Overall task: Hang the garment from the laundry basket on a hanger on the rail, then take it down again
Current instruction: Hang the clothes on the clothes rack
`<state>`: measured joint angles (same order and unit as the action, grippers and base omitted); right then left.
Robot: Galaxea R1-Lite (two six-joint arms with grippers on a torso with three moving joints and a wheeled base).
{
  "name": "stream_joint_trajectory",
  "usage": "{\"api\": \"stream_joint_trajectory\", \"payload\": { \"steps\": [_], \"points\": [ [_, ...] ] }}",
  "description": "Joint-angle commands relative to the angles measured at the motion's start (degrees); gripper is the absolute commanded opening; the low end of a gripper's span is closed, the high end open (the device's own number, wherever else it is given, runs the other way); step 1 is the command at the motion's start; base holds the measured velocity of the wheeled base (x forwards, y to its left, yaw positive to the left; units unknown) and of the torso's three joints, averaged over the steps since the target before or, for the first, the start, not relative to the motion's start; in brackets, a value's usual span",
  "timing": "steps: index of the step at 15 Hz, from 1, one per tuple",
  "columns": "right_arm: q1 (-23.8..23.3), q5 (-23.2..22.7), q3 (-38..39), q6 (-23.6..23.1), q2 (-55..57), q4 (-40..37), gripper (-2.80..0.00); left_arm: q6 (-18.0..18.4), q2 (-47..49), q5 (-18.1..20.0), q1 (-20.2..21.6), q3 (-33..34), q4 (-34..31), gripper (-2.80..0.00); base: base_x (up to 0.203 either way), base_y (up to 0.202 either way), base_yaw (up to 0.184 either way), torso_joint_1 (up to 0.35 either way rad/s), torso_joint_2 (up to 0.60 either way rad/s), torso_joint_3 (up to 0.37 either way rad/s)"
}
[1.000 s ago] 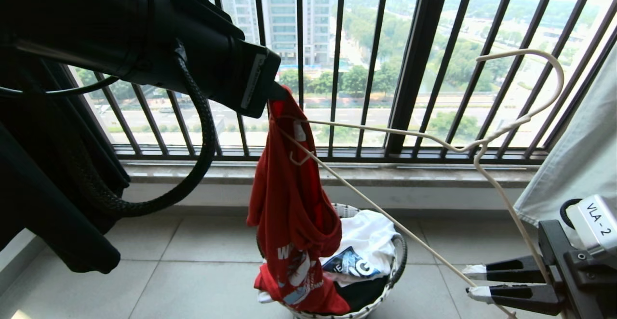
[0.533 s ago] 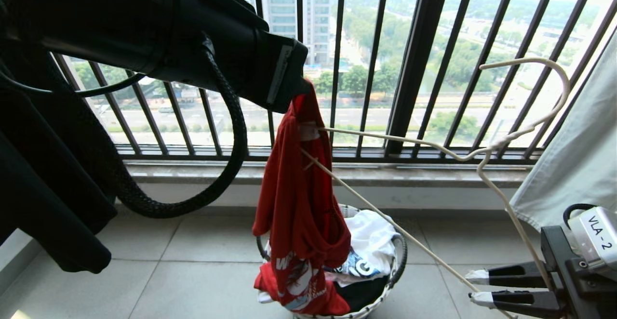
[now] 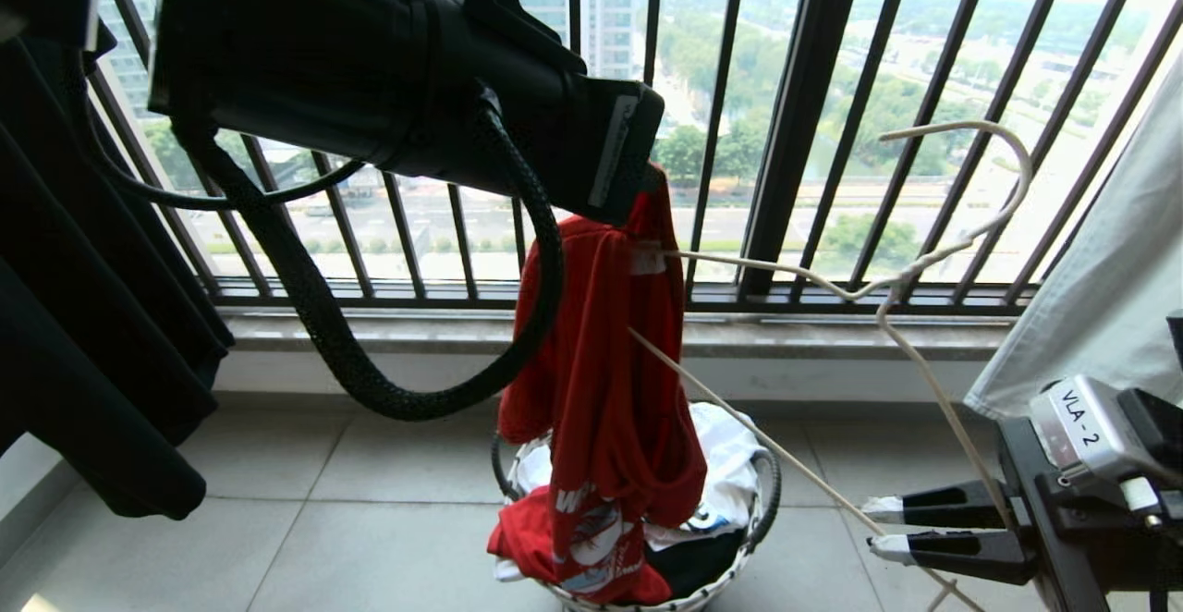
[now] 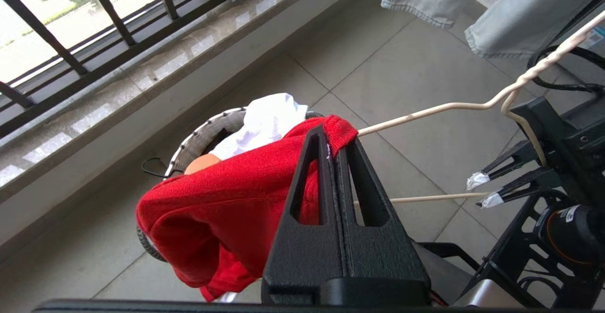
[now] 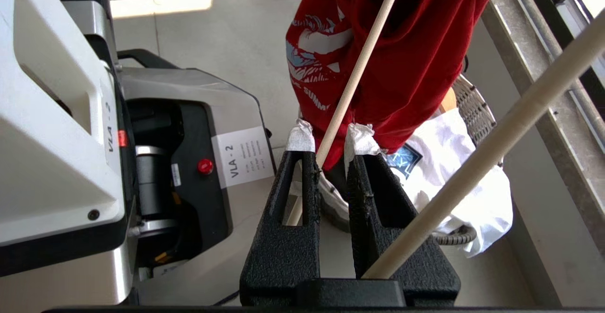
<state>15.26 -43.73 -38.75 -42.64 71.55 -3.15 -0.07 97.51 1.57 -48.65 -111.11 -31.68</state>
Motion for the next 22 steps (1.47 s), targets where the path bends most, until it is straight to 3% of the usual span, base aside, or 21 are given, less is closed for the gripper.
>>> {"api": "stream_joint_trajectory", "payload": {
  "steps": [1, 3, 8, 12, 16, 18, 22],
  "points": [
    [0.3, -0.9, 0.2, -0.4, 2.6, 0.5, -2.8, -0.3, -0.3, 3.6, 0.9, 0.0, 0.6, -2.8, 0.0, 0.0, 0.0, 0.0, 0.0, 0.0],
    [0.9, -1.4, -0.2, -0.8, 5.1, 1.2, -2.8, -0.4, -0.8, 10.6, 3.5, 0.0, 1.1, -2.8, 0.0, 0.0, 0.0, 0.0, 0.0, 0.0],
    [2.7, -1.7, -3.3, -0.7, 11.5, 6.7, -2.8, 0.6, 0.8, 14.6, 5.7, -0.1, 2.5, -2.8, 0.0, 0.0, 0.0, 0.0, 0.0, 0.0],
    [3.2, -1.1, -5.2, -2.4, 14.4, 6.9, -2.8, 3.8, 1.7, 15.7, 7.2, -0.1, 2.6, -2.8, 0.0, 0.0, 0.0, 0.0, 0.0, 0.0],
    [5.7, 3.3, -8.6, -4.9, 17.7, 6.9, -2.8, 7.7, 2.5, 16.2, 8.6, -0.3, 3.1, -2.8, 0.0, 0.0, 0.0, 0.0, 0.0, 0.0],
    [6.4, 3.4, -8.1, -4.7, 17.7, 7.0, -2.8, 9.2, 2.3, 16.3, 9.2, -0.7, 3.1, -2.8, 0.0, 0.0, 0.0, 0.0, 0.0, 0.0],
    [9.8, 5.1, -6.6, -4.3, 20.5, 15.1, -2.8, 15.0, 4.6, 16.2, 8.9, -0.6, 2.7, -2.8, 0.0, 0.0, 0.0, 0.0, 0.0, 0.0]
  ]
}}
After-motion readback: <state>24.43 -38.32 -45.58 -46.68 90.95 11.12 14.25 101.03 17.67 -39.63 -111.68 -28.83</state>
